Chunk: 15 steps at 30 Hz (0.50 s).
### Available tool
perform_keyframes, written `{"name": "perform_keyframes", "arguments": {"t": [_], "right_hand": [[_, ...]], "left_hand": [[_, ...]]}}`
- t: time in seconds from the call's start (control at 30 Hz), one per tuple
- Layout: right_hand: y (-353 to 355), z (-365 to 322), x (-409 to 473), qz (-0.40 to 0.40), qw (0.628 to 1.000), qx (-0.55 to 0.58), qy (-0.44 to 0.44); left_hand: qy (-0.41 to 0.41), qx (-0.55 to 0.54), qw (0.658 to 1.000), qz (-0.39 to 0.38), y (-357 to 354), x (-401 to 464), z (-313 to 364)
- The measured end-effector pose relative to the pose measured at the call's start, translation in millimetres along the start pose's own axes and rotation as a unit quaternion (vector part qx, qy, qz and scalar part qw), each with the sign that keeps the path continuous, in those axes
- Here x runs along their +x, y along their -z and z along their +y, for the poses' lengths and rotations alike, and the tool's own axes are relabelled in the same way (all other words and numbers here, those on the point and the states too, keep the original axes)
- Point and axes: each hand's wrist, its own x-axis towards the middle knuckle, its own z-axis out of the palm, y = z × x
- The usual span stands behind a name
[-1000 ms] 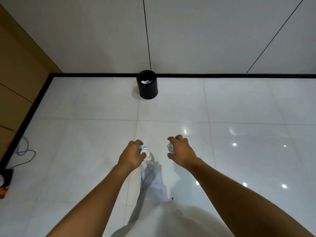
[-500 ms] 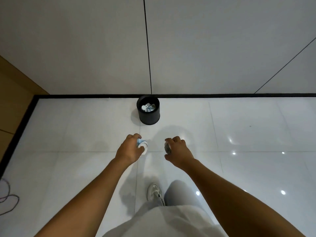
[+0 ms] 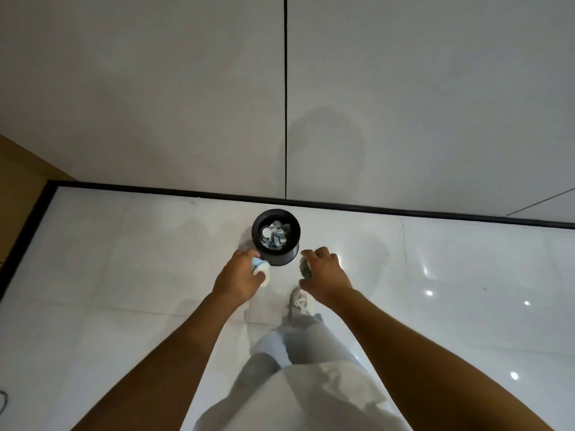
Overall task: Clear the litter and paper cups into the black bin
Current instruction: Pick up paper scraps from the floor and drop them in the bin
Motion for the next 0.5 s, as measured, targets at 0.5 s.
{"name": "perform_keyframes", "arguments": {"t": [0.5], "right_hand": [[-6, -22, 214, -0.041, 0.998, 0.025, -0.033]], "left_hand": [[0.083, -0.021, 0.996, -0.029, 12, 166, -39]]}}
